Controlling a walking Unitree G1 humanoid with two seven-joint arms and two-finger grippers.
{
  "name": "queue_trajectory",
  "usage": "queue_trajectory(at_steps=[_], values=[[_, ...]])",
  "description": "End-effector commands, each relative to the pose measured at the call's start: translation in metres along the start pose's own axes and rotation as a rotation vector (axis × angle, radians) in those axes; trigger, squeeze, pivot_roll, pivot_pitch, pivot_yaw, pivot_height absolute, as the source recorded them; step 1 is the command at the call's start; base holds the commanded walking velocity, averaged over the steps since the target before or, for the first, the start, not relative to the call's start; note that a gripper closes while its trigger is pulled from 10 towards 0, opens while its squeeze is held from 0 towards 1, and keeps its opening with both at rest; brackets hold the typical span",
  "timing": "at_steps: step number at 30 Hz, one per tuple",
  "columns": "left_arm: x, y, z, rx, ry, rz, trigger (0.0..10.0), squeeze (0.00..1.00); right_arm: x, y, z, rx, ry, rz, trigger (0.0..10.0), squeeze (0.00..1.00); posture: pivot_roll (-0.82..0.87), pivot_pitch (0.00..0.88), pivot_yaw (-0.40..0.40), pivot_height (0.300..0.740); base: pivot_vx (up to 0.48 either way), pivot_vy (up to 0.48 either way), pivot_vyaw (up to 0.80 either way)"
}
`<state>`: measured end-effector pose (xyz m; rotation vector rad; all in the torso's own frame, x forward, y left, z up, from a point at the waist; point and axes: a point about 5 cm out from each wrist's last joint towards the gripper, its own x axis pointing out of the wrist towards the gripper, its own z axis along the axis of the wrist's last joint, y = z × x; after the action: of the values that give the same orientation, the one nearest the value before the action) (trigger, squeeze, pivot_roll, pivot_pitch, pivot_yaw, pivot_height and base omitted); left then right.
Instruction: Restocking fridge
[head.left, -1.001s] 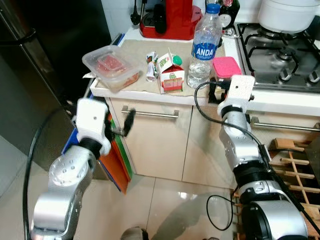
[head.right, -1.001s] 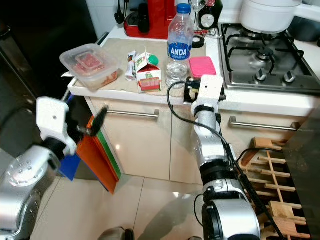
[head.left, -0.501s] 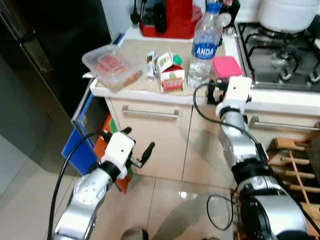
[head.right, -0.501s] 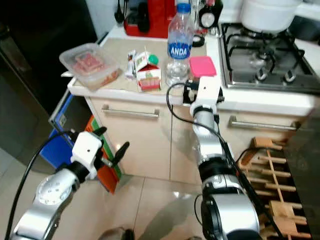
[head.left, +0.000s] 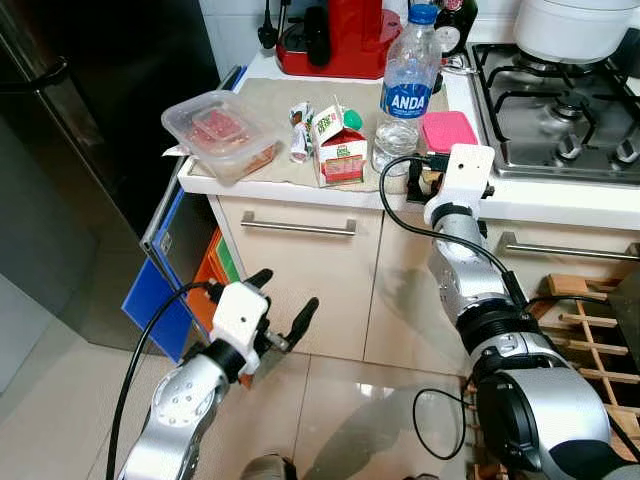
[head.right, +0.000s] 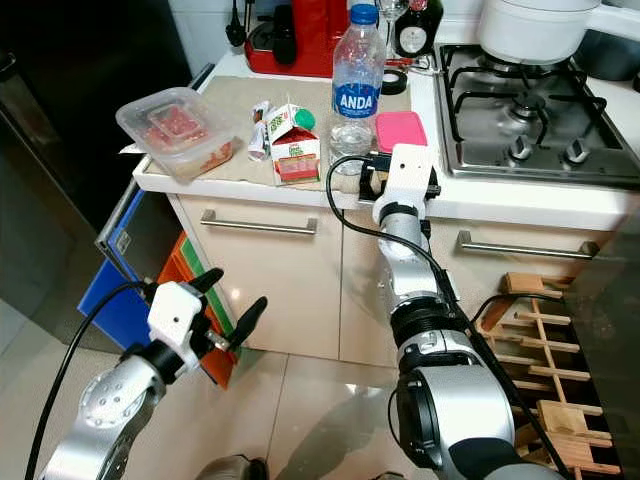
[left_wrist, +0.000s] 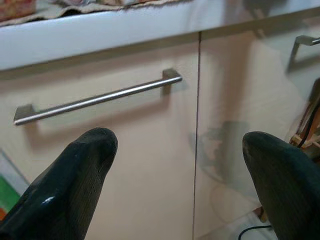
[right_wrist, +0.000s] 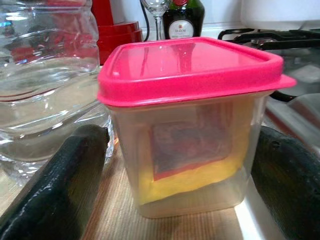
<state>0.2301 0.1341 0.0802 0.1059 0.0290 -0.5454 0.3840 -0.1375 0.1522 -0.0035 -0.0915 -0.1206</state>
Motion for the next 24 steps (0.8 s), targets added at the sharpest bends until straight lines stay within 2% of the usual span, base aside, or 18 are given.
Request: queue_trajectory(at_steps=[1, 5, 10, 11, 12, 13, 14, 16, 20, 24], values=[[-0.002, 0.003, 0.0, -0.002, -0.006, 0.01, 10.0, 0.0, 0.001, 0.006, 0.002, 0.011, 0.001, 0.016, 10.0, 1.0, 0.18, 0.079, 0.078, 0.74, 0.0, 0.0, 0.0], [-0.001, 0.002, 0.0, -0.008, -0.002, -0.001, 10.0, 0.0, 0.001, 0.007, 0.001, 0.01, 0.004, 0.021, 10.0, 1.0, 0.17, 0.079, 0.077, 0.74, 0.0, 0.0, 0.0], [0.007, 0.002, 0.003, -0.132, 0.008, -0.027, 10.0, 0.0, 0.0, 0.008, -0.001, 0.01, 0.01, 0.028, 10.0, 1.0, 0.17, 0.081, 0.077, 0.74, 0.0, 0.0, 0.0], [0.009, 0.001, 0.006, -0.135, -0.002, -0.059, 10.0, 0.0, 0.0, 0.008, -0.002, 0.01, 0.011, 0.029, 10.0, 1.0, 0.17, 0.08, 0.073, 0.74, 0.0, 0.0, 0.0], [0.012, -0.001, 0.011, -0.124, -0.018, -0.104, 10.0, 0.0, 0.0, 0.009, -0.002, 0.01, 0.011, 0.029, 10.0, 1.0, 0.17, 0.081, 0.071, 0.74, 0.0, 0.0, 0.0], [0.016, -0.007, 0.018, -0.077, -0.046, -0.182, 10.0, 0.0, 0.0, 0.009, -0.003, 0.009, 0.014, 0.031, 10.0, 1.0, 0.17, 0.081, 0.071, 0.74, 0.0, 0.0, 0.0], [0.017, -0.009, 0.021, -0.046, -0.059, -0.211, 10.0, 0.0, 0.0, 0.009, -0.003, 0.009, 0.014, 0.032, 10.0, 1.0, 0.17, 0.081, 0.071, 0.74, 0.0, 0.0, 0.0], [0.018, -0.01, 0.025, -0.016, -0.091, -0.222, 10.0, 0.0, 0.0, 0.01, -0.003, 0.009, 0.015, 0.035, 10.0, 1.0, 0.17, 0.08, 0.07, 0.74, 0.0, 0.0, 0.0], [0.019, -0.012, 0.032, -0.014, -0.123, -0.233, 10.0, 0.0, 0.0, 0.009, -0.002, 0.006, 0.013, 0.035, 10.0, 1.0, 0.16, 0.081, 0.072, 0.74, 0.0, 0.0, 0.0], [0.024, -0.022, 0.041, -0.018, -0.158, -0.265, 10.0, 0.0, 0.001, 0.008, -0.003, -0.002, 0.017, 0.024, 10.0, 1.0, 0.15, 0.083, 0.068, 0.74, 0.0, 0.0, 0.0]])
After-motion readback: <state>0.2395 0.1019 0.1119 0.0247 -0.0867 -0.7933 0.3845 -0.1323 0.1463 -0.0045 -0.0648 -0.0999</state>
